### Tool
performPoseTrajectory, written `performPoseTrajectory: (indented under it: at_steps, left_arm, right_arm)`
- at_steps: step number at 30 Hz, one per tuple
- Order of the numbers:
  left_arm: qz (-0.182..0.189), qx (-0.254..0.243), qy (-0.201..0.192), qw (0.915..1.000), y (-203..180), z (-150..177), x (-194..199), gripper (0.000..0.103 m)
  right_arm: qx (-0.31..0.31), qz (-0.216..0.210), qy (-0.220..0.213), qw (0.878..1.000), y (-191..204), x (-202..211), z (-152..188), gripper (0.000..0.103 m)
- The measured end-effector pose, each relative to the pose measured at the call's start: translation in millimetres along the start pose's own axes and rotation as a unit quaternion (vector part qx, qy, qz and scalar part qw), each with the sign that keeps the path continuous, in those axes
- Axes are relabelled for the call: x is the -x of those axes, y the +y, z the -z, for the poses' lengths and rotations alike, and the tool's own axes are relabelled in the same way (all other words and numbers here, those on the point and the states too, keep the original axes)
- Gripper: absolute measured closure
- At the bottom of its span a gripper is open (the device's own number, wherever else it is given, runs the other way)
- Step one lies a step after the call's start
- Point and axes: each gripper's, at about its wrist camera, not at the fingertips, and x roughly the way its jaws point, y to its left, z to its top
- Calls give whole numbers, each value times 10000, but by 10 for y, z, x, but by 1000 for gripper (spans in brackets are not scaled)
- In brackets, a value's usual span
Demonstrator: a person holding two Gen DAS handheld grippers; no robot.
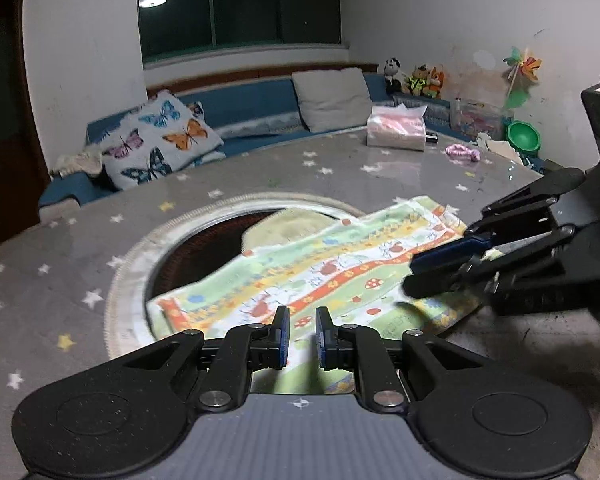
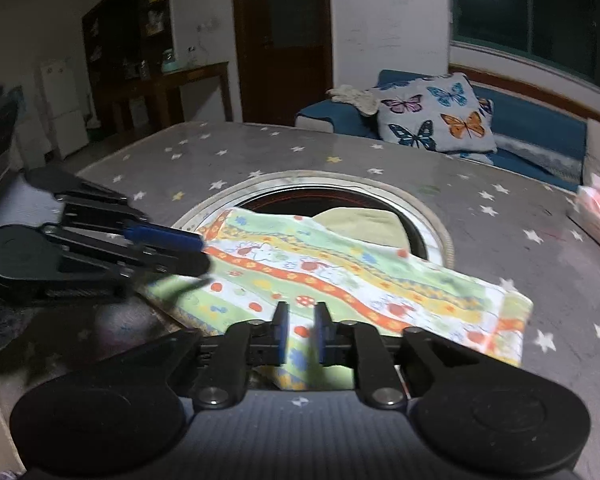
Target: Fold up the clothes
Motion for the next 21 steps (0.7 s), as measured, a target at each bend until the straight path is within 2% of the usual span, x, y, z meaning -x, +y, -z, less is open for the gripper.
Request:
performPoseTrajectory:
  at_steps: [5,7,11,13,21]
  left_arm:
    - [44,-16,282,9996,16,162,-143,87]
    - [42,-27,206,9998,39,238,-127,86]
    - [24,60,218,9997,64,179,-84,82]
    - [9,75,119,9999,63,147,-52,76]
    - [-60,286,156,9995,173,222,-54,69]
  right_arm:
    - [87,-46,169,9998,66,-176,125,77]
    - [129,-53,160,9998,64,-183,195,76]
    - [123,-55,129,9998,43,-100,171,74]
    - [51,-36,86,9999,0,-81,153,74]
    - [-215,-14,147,9997,-195,-30,206,71]
